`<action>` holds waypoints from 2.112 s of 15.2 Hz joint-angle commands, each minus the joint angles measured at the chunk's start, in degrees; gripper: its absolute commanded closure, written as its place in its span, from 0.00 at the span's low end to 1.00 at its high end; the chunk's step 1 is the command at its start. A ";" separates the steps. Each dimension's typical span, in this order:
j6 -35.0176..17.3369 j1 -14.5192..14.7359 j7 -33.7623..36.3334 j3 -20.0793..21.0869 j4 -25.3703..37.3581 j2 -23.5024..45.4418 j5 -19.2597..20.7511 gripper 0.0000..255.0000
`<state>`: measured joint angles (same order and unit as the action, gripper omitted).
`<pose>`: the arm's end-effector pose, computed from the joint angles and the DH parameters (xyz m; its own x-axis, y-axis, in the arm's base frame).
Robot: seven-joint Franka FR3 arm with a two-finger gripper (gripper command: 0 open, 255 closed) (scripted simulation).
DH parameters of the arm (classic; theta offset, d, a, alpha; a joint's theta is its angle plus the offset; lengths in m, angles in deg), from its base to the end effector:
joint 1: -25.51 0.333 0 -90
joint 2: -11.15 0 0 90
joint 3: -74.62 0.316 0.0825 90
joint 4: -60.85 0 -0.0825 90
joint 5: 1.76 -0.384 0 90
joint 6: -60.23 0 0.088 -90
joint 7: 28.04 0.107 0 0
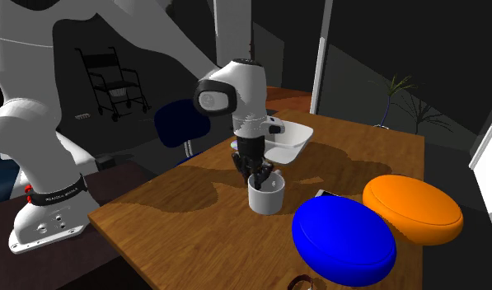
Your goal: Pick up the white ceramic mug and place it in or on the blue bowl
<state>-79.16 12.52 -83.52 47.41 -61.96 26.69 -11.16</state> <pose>0.4399 -0.3661 0.2946 0.9864 0.1626 0.0231 0.1613 -0.9856 0.0507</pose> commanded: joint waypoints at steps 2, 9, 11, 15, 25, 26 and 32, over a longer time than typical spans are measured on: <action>0.00 0.00 0.00 0.00 0.00 0.00 0.00 1.00; 0.63 0.14 0.28 -0.19 0.14 -0.56 0.43 1.00; 1.94 0.42 0.84 -0.54 0.48 -1.67 1.27 1.00; 4.61 0.89 1.89 -1.11 1.29 -3.79 2.85 1.00; 11.55 1.65 4.05 -1.90 4.24 -8.40 6.12 1.00; 12.26 1.71 4.22 -1.94 4.61 -8.80 6.39 1.00; 16.57 1.97 5.13 -2.08 7.07 -10.94 7.77 1.00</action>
<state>-63.38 14.31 -78.82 45.27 -55.15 16.35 -3.78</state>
